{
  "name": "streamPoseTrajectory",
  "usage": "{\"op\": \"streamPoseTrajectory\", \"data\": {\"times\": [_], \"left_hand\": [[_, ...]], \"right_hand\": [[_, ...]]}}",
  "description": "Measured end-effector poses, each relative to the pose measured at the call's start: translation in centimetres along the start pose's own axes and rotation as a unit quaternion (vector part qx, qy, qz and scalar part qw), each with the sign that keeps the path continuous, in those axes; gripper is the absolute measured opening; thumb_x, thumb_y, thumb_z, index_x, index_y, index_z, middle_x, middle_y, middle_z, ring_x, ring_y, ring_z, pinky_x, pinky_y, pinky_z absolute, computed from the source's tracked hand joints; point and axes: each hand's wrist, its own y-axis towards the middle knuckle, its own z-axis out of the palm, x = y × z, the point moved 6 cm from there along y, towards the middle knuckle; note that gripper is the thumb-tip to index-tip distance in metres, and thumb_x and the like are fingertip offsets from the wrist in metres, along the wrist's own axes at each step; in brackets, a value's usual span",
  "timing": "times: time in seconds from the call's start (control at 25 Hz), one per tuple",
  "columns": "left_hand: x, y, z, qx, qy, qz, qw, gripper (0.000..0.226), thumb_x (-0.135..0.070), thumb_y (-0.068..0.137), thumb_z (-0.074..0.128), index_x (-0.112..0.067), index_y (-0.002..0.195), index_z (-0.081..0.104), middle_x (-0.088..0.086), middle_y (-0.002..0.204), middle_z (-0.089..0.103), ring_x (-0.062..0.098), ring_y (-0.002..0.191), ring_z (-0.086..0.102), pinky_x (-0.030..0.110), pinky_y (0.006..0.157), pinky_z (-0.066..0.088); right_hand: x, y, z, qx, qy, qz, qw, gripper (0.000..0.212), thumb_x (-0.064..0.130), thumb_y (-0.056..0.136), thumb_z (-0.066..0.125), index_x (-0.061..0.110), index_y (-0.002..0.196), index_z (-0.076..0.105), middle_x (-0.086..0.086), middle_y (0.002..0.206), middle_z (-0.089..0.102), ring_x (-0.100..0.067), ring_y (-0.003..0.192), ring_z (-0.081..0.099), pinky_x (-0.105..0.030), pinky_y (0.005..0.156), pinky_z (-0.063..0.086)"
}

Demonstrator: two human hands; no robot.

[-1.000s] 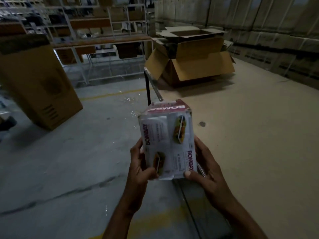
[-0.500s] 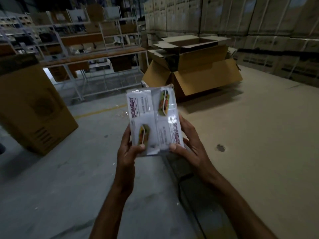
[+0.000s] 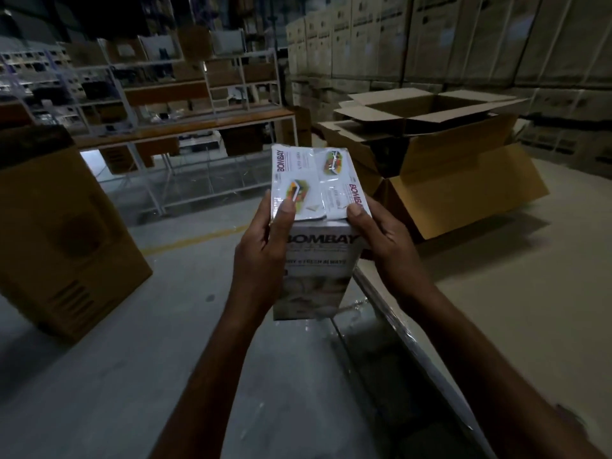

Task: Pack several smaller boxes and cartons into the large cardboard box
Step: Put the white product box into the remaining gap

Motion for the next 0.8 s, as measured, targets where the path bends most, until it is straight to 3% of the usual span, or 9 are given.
{"op": "streamPoseTrajectory", "data": {"times": [0.08, 0.2, 0.36, 0.48, 0.6, 0.68, 0.8], "left_hand": [[1.0, 5.3, -1.8, 0.018, -0.024, 0.025, 0.999, 0.049, -0.052, 0.101, 0.049, -0.029, 0.144, 0.056, -0.011, 0.11, 0.076, 0.004, 0.096, 0.074, 0.02, 0.073, 0.059], [1.3, 13.2, -4.2, 0.057, -0.047, 0.066, 0.995, 0.05, -0.05, 0.102, 0.052, -0.029, 0.148, 0.053, -0.008, 0.125, 0.072, 0.009, 0.109, 0.071, 0.036, 0.089, 0.06], [-0.1, 22.9, -5.4, 0.087, -0.094, 0.138, 0.982, 0.047, -0.039, 0.104, 0.052, -0.025, 0.149, 0.051, -0.003, 0.134, 0.067, 0.01, 0.114, 0.069, 0.031, 0.089, 0.06], [-1.4, 29.0, -5.2, 0.095, -0.114, 0.189, 0.971, 0.048, -0.035, 0.106, 0.052, -0.019, 0.151, 0.049, 0.0, 0.137, 0.065, 0.012, 0.117, 0.068, 0.035, 0.091, 0.06], [-3.3, 34.4, -3.8, 0.102, -0.137, 0.242, 0.955, 0.04, -0.026, 0.108, 0.048, -0.014, 0.146, 0.053, -0.003, 0.124, 0.07, 0.006, 0.106, 0.07, 0.026, 0.08, 0.06], [-4.7, 37.9, -2.0, 0.11, -0.158, 0.276, 0.942, 0.037, -0.021, 0.109, 0.045, -0.009, 0.143, 0.053, -0.003, 0.113, 0.07, 0.004, 0.096, 0.072, 0.018, 0.07, 0.056], [-6.1, 42.7, 2.1, 0.126, -0.17, 0.324, 0.922, 0.038, -0.017, 0.11, 0.042, -0.001, 0.143, 0.049, -0.002, 0.109, 0.066, 0.001, 0.092, 0.071, 0.016, 0.067, 0.054]], "right_hand": [[-0.2, 4.2, 1.8, -0.022, -0.001, -0.021, 1.0, 0.046, 0.044, 0.103, 0.05, 0.028, 0.145, 0.056, 0.008, 0.127, 0.072, -0.006, 0.113, 0.07, -0.025, 0.083, 0.059], [1.1, 10.6, 4.4, -0.045, 0.017, -0.053, 0.997, 0.044, 0.034, 0.106, 0.049, 0.023, 0.149, 0.052, 0.004, 0.129, 0.071, -0.009, 0.113, 0.07, -0.024, 0.081, 0.059], [3.7, 19.0, 5.8, -0.088, -0.026, -0.133, 0.987, 0.048, 0.031, 0.105, 0.05, 0.02, 0.152, 0.047, 0.003, 0.132, 0.068, -0.012, 0.117, 0.068, -0.028, 0.087, 0.058], [5.6, 24.6, 5.7, -0.121, -0.063, -0.184, 0.974, 0.049, 0.031, 0.104, 0.05, 0.017, 0.151, 0.048, 0.003, 0.132, 0.068, -0.011, 0.116, 0.069, -0.027, 0.085, 0.059], [7.7, 29.4, 4.3, -0.14, -0.098, -0.224, 0.96, 0.049, 0.035, 0.105, 0.05, 0.012, 0.149, 0.049, -0.002, 0.132, 0.069, -0.014, 0.117, 0.069, -0.032, 0.09, 0.059], [9.0, 32.2, 2.5, -0.151, -0.123, -0.249, 0.949, 0.044, 0.029, 0.108, 0.047, 0.008, 0.146, 0.049, -0.005, 0.127, 0.069, -0.012, 0.111, 0.071, -0.028, 0.086, 0.06], [10.1, 36.3, -1.0, -0.176, -0.166, -0.279, 0.929, 0.042, 0.022, 0.11, 0.044, 0.005, 0.147, 0.045, -0.006, 0.125, 0.068, -0.008, 0.106, 0.072, -0.021, 0.081, 0.059]]}}
